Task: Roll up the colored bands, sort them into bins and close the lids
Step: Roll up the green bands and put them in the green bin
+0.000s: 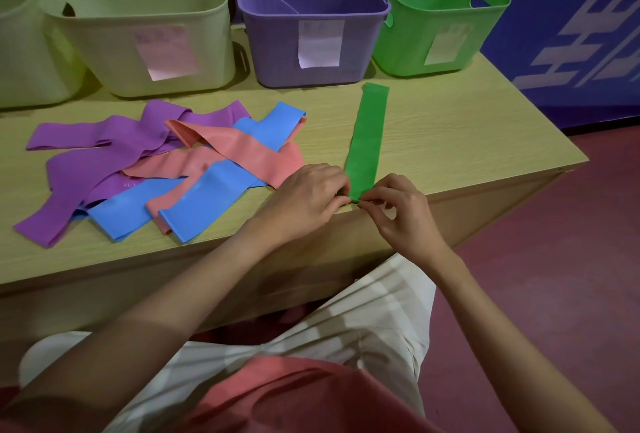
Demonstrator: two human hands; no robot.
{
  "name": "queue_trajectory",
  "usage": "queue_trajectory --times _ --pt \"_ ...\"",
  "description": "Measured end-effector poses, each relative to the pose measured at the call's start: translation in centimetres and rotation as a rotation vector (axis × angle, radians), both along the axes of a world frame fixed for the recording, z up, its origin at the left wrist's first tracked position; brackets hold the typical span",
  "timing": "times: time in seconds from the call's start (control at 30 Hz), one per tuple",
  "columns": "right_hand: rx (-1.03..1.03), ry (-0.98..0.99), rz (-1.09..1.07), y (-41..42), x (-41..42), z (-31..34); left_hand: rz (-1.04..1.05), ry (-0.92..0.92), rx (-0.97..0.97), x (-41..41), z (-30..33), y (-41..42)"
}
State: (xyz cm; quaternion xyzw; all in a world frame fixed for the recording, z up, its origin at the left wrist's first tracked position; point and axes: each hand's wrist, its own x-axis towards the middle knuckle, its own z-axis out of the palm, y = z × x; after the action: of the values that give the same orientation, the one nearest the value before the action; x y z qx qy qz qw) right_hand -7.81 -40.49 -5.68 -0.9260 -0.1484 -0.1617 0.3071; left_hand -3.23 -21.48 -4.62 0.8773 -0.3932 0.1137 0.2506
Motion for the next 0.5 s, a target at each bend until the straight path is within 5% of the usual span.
queue_trajectory --times 0.5 --pt "0.043 0.112 -0.140 1.3 0.3 0.6 0.119 0.122 0.029 0.0 0.5 -1.7"
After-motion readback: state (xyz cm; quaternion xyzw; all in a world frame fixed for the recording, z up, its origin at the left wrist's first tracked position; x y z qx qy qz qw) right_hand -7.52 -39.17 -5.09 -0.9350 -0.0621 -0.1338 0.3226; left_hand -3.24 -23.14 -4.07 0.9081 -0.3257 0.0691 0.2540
